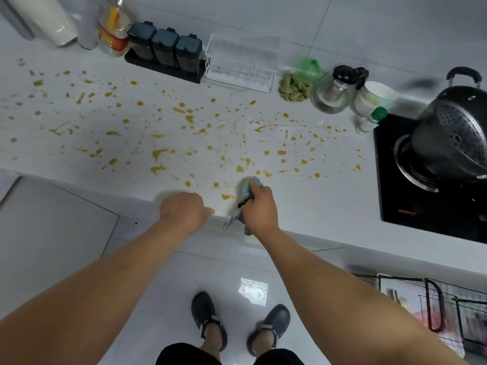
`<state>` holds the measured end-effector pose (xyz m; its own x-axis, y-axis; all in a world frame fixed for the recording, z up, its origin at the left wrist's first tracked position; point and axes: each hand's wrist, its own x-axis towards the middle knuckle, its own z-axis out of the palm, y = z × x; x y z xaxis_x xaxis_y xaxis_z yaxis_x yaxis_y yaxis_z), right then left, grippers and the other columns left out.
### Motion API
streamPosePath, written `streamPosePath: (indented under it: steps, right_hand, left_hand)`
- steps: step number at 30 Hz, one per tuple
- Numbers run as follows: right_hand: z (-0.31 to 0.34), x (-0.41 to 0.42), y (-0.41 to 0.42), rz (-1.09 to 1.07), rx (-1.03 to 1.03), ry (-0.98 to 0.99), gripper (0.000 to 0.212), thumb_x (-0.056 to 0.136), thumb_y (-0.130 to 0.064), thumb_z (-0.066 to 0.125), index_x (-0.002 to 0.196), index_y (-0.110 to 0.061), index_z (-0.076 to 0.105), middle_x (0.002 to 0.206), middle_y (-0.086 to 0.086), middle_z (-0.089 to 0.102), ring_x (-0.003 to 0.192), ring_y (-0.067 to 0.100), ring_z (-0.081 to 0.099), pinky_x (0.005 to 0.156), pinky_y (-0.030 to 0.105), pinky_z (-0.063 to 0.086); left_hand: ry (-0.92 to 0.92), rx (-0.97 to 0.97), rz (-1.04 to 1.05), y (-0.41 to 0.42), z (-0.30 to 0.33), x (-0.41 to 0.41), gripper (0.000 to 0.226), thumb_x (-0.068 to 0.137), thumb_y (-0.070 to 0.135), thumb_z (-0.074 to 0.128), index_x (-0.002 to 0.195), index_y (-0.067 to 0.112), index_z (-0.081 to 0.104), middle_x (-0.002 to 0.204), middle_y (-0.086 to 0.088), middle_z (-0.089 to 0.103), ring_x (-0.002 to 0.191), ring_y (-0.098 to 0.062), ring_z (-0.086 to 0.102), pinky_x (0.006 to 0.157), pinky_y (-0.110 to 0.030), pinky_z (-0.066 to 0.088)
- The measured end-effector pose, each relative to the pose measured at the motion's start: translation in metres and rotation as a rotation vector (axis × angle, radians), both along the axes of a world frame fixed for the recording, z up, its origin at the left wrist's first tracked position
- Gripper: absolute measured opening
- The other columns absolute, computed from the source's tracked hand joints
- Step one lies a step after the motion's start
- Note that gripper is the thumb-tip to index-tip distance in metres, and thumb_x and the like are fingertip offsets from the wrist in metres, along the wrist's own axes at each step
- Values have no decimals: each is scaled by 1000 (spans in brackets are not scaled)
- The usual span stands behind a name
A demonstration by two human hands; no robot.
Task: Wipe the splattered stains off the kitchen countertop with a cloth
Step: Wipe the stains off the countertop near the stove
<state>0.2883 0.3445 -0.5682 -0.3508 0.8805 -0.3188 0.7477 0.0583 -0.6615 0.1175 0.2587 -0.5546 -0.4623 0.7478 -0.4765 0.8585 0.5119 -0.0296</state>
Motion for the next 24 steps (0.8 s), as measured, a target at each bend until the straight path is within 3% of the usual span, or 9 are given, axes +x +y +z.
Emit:
streamPosePath:
  steps: [2,5,7,10,14,16,19,22,24]
  right_hand:
    - [9,-22,-2,109,93,-23,60,90,-9,50,149,-20,44,132,8,44,94,31,60,79,37,53]
    - [11,-64,-5,322,177,-132,49,90,-10,51,138,-18,48,123,11,48,95,35,58,75,38,52]
    - [5,-81,-8,425,148,-271,40,96,-12,46,135,-17,49,125,13,50,102,37,58,78,41,50]
    - [-7,-77,-11,463,172,-401,45,101,-23,42,145,-21,38,133,11,49,103,36,58,68,39,42]
    - [-13,-30,7,422,181,-462,54,100,-29,43,153,-27,33,140,13,46,104,39,60,69,38,46]
    - [-12,-2,19,373,154,-495,57,97,-26,47,153,-30,35,144,14,44,104,41,61,75,40,50]
    - [-8,50,37,250,109,-538,59,92,-25,55,148,-34,43,146,11,44,103,41,62,83,40,52]
    - [-1,98,59,89,63,-620,53,88,-19,54,139,-33,49,134,7,52,85,33,58,75,36,53]
    - [1,104,68,-6,43,-656,48,86,-10,51,132,-25,56,124,8,58,87,32,60,76,40,57]
  left_hand:
    - [35,4,-74,-7,2,-12,40,100,50,56,77,17,62,77,0,63,78,-26,63,66,-29,42]
    - [72,1,-129,-11,5,-15,17,95,30,59,96,18,72,98,-5,72,94,-28,70,69,-29,43]
    - [60,0,-131,-11,3,-9,16,95,27,59,98,19,72,98,-3,71,92,-25,69,67,-29,42]
    - [72,-3,-129,-9,-1,-2,20,98,34,59,100,20,72,99,-3,71,94,-24,70,66,-29,42]
    - [73,-19,-100,2,-1,10,44,94,65,57,89,22,69,87,-1,69,85,-24,68,62,-28,41]
    - [53,-41,-71,7,-3,16,53,91,73,53,90,23,68,92,0,70,89,-23,68,68,-28,47]
    - [26,-65,-8,14,-3,23,58,92,72,50,106,20,72,107,-4,72,101,-29,69,89,-40,56]
    - [13,-77,36,18,-3,25,56,92,68,55,111,18,72,111,-6,73,104,-30,68,94,-45,56]
    - [-2,-88,56,20,-3,25,55,90,67,58,111,18,73,111,-6,73,104,-31,69,94,-45,55]
